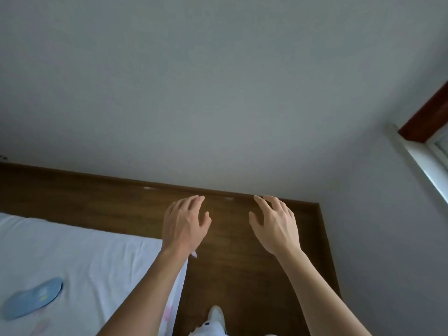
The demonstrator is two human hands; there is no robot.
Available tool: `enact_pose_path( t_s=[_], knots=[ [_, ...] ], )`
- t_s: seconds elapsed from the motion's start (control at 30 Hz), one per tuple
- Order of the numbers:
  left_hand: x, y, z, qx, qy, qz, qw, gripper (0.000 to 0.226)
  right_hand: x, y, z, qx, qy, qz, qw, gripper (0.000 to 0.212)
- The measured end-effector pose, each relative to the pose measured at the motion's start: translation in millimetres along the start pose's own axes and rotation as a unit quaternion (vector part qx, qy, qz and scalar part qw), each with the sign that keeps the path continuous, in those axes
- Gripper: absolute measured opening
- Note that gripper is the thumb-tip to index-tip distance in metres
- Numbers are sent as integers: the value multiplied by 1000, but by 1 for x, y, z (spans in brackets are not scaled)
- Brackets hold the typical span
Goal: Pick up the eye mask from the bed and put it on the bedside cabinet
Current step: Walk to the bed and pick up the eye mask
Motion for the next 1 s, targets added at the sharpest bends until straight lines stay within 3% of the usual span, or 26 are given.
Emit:
enact_pose_path(
  t_s=[0.3, 0.6, 0.8, 1.0],
  knots=[
    [-26, 112, 26, 26, 20, 7, 999, 46, -31, 138, 15, 34, 16, 25, 999, 48],
    [-61, 237, 58, 89, 64, 6, 994, 46, -87, 296, 35, 127, 48, 73, 988, 48],
    [-62, 310, 91, 195, 73, -4, 978, 45, -121, 400, 84, 242, 50, 140, 959, 45],
    [-52, 329, 129, 337, 88, -21, 937, 44, -159, 458, 151, 353, 59, 213, 909, 43]
  ],
)
Point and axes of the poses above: each hand's wrist, its own y-axis towards the middle knuckle, its own x-axis out of the back of the hand, z = x × y, the point moved 5 cm from there along y, towards the middle knuckle, and after that the axes turned 13 degrees about y, right-handed, at the moved point
